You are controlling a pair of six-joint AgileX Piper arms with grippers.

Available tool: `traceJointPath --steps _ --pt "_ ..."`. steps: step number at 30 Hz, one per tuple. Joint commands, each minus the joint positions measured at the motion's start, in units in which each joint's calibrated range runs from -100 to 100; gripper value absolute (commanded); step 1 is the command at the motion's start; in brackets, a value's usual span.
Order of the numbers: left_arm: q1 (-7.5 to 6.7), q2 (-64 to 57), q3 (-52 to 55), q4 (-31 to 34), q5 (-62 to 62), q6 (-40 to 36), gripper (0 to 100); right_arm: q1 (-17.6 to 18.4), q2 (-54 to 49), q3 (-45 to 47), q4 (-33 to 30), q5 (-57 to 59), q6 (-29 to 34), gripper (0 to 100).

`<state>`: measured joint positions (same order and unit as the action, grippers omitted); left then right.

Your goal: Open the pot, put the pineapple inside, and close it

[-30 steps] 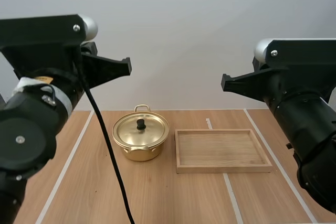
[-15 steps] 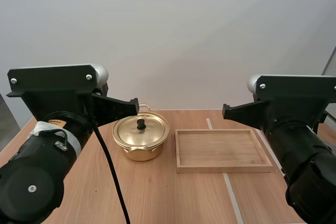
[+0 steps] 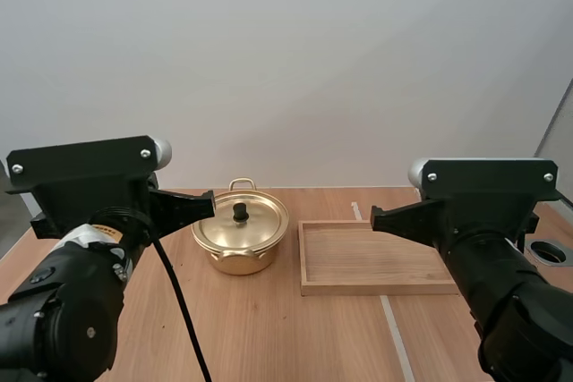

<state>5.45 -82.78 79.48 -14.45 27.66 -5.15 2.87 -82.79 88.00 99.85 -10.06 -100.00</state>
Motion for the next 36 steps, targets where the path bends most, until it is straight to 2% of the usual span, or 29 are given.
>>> traceJointPath --steps 1,12,16,22,28,36 --pt "0.12 -0.4 0.4 4.1 0.2 -0.7 0 0.1 -0.3 1.0 0.1 1.0 0.0 0" --pt "0.12 -0.4 0.4 4.8 0.2 -0.7 0 0.1 -0.3 1.0 0.1 -0.8 0.0 0" --pt "0.12 -0.4 0.8 4.8 -0.2 -0.7 0 -2.3 -0.3 1.0 0.1 -0.4 0.0 0" --pt "-0.53 -0.4 10.3 5.9 -12.3 -0.7 0 -3.6 -0.5 3.9 0.1 -0.4 0.0 0" --pt "-1.48 -0.5 20.3 13.2 -11.3 -0.7 0 -3.8 -0.5 10.7 0.1 -0.3 0.0 0" --pt "-1.48 -2.8 20.5 13.6 -12.3 -0.1 0 -3.8 -0.5 12.0 0.1 -0.1 0.0 0"
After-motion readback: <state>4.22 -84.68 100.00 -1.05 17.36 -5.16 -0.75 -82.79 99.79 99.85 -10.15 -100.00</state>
